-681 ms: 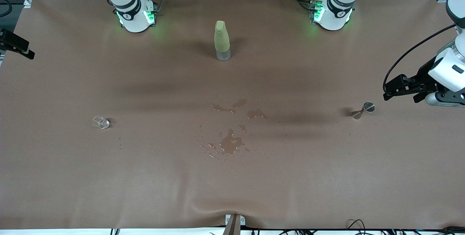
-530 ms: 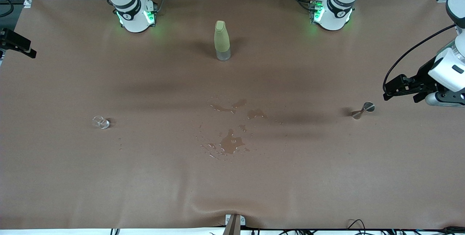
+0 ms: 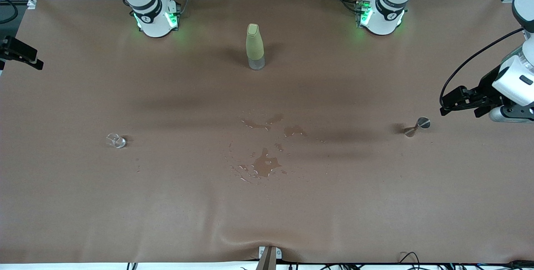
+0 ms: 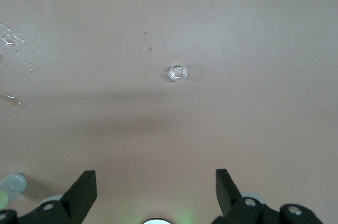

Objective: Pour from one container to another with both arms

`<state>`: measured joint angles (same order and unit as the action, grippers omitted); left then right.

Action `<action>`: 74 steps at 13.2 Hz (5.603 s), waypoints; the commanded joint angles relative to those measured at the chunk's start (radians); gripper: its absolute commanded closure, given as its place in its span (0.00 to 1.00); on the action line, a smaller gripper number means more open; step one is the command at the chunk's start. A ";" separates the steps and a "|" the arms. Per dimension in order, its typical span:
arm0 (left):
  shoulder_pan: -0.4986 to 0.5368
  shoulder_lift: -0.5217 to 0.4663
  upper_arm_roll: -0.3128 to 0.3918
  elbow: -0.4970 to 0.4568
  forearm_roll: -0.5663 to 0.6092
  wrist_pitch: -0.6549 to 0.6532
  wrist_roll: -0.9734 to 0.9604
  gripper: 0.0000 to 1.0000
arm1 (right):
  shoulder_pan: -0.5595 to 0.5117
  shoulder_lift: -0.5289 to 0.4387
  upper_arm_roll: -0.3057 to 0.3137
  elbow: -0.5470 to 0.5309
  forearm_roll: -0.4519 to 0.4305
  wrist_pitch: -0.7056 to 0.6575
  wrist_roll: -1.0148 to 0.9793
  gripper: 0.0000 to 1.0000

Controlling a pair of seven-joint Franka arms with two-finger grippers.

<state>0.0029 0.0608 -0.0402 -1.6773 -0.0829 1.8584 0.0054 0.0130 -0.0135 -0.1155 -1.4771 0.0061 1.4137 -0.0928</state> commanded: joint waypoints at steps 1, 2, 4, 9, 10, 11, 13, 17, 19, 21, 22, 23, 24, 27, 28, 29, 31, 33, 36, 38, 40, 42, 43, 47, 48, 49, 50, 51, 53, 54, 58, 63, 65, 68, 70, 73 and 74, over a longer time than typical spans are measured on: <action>0.003 -0.001 -0.003 0.007 -0.006 -0.011 -0.013 0.00 | 0.013 0.003 -0.006 0.006 0.005 0.004 0.007 0.00; 0.003 -0.001 -0.003 0.007 -0.006 -0.011 -0.013 0.00 | 0.015 0.001 -0.006 0.006 0.005 0.004 0.008 0.00; 0.005 0.001 -0.003 0.007 -0.006 -0.011 -0.013 0.00 | 0.015 0.001 -0.004 0.008 0.003 0.001 0.010 0.00; 0.005 0.001 -0.003 0.007 -0.005 -0.011 -0.013 0.00 | 0.013 0.003 -0.004 0.008 0.003 0.004 0.008 0.00; 0.005 -0.001 -0.003 0.007 -0.006 -0.011 -0.013 0.00 | 0.013 0.004 -0.004 0.008 0.005 0.007 0.007 0.00; 0.005 -0.001 -0.003 0.007 -0.005 -0.011 -0.013 0.00 | 0.016 0.006 -0.004 0.006 0.005 0.008 0.005 0.00; 0.005 -0.001 -0.003 0.007 -0.005 -0.011 -0.013 0.00 | 0.022 0.030 -0.004 -0.002 0.005 0.037 0.002 0.00; 0.005 -0.001 -0.003 0.007 -0.005 -0.011 -0.013 0.00 | 0.032 0.063 -0.004 -0.083 0.011 0.138 -0.105 0.00; 0.003 -0.001 -0.003 0.007 -0.005 -0.011 -0.013 0.00 | 0.028 0.067 -0.004 -0.130 0.011 0.192 -0.113 0.00; 0.003 -0.001 -0.003 0.007 -0.005 -0.011 -0.013 0.00 | 0.016 0.081 -0.006 -0.173 0.024 0.253 -0.235 0.00; 0.003 -0.001 -0.003 0.007 -0.005 -0.011 -0.013 0.00 | -0.016 0.093 -0.006 -0.187 0.067 0.281 -0.310 0.00; 0.003 -0.001 -0.003 0.007 -0.005 -0.011 -0.013 0.00 | -0.048 0.108 -0.006 -0.196 0.122 0.287 -0.374 0.00; 0.003 -0.001 -0.003 0.007 -0.005 -0.011 -0.013 0.00 | -0.079 0.127 -0.007 -0.198 0.171 0.291 -0.427 0.00; 0.003 -0.001 -0.003 0.007 -0.005 -0.011 -0.012 0.00 | -0.178 0.181 -0.007 -0.224 0.286 0.330 -0.699 0.00; 0.003 -0.001 -0.003 0.007 -0.005 -0.011 -0.012 0.00 | -0.223 0.197 -0.006 -0.268 0.352 0.371 -0.817 0.00; 0.003 -0.001 -0.003 0.008 -0.005 -0.011 -0.006 0.00 | -0.257 0.213 -0.007 -0.322 0.447 0.414 -0.941 0.00; 0.014 0.001 -0.003 0.024 -0.006 -0.013 0.030 0.00 | -0.303 0.257 -0.007 -0.351 0.544 0.438 -1.147 0.00; 0.016 0.001 0.003 0.022 -0.011 -0.016 0.121 0.00 | -0.353 0.308 -0.006 -0.350 0.630 0.424 -1.325 0.00; 0.019 0.005 0.013 0.024 -0.037 -0.016 0.321 0.00 | -0.416 0.374 -0.007 -0.332 0.741 0.347 -1.472 0.00; 0.032 0.005 0.019 0.028 -0.121 -0.022 0.501 0.00 | -0.432 0.383 -0.006 -0.325 0.749 0.303 -1.536 0.00; 0.084 0.023 0.019 0.028 -0.258 -0.062 0.670 0.00 | -0.458 0.411 -0.006 -0.327 0.823 0.260 -1.676 0.00; 0.141 0.062 0.019 0.030 -0.366 -0.114 0.836 0.00 | -0.485 0.484 -0.007 -0.319 0.932 0.249 -1.841 0.00; 0.166 0.086 0.019 0.030 -0.408 -0.137 0.932 0.00 | -0.498 0.524 -0.006 -0.309 0.960 0.248 -1.904 0.00; 0.267 0.198 0.019 0.030 -0.465 -0.156 1.316 0.00 | -0.505 0.668 -0.006 -0.232 1.018 0.163 -2.136 0.00; 0.291 0.229 0.019 0.030 -0.491 -0.156 1.394 0.00 | -0.505 0.687 -0.006 -0.214 1.035 0.148 -2.174 0.00; 0.320 0.261 0.019 0.030 -0.521 -0.156 1.483 0.00 | -0.505 0.696 -0.006 -0.210 1.054 0.145 -2.218 0.00; 0.345 0.298 0.019 0.031 -0.553 -0.156 1.577 0.00 | -0.507 0.707 -0.006 -0.210 1.065 0.143 -2.252 0.00; 0.364 0.333 0.019 0.034 -0.575 -0.157 1.660 0.00 | -0.510 0.724 -0.006 -0.207 1.074 0.134 -2.275 0.00; 0.413 0.407 0.017 0.033 -0.636 -0.165 1.825 0.00 | -0.515 0.777 -0.004 -0.169 1.080 0.120 -2.332 0.00; 0.433 0.444 0.017 0.033 -0.658 -0.176 1.902 0.00 | -0.513 0.815 -0.003 -0.146 1.086 0.091 -2.369 0.00; 0.494 0.549 0.014 0.034 -0.728 -0.194 2.105 0.00 | -0.528 0.886 -0.003 -0.137 1.147 0.033 -2.429 0.00; 0.531 0.657 0.013 0.028 -0.813 -0.261 2.358 0.00 | -0.538 0.997 -0.003 -0.063 1.192 0.025 -2.467 0.00; 0.534 0.688 0.013 0.030 -0.813 -0.272 2.413 0.00 | -0.535 0.997 0.007 -0.061 1.195 0.025 -2.474 0.00; 0.534 0.720 0.011 0.027 -0.816 -0.283 2.452 0.00 | -0.533 1.021 0.031 -0.058 1.210 0.027 -2.478 0.00; 0.534 0.741 0.010 0.025 -0.831 -0.283 2.467 0.00 | -0.530 1.027 0.033 -0.058 1.216 0.027 -2.480 0.00; 0.532 0.760 -0.006 0.021 -0.834 -0.283 2.478 0.00 | -0.530 1.040 0.033 -0.058 1.221 0.027 -2.480 0.00; 0.529 0.764 -0.006 0.021 -0.848 -0.283 2.481 0.00 | -0.530 1.040 0.033 -0.058 1.221 0.027 -2.481 0.00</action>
<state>0.5286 0.8090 -0.0386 -1.6698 -0.8981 1.5944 2.4635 -0.5062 1.0047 -0.0894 -1.5626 1.2064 1.4576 -2.5649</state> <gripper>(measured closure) 0.000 0.000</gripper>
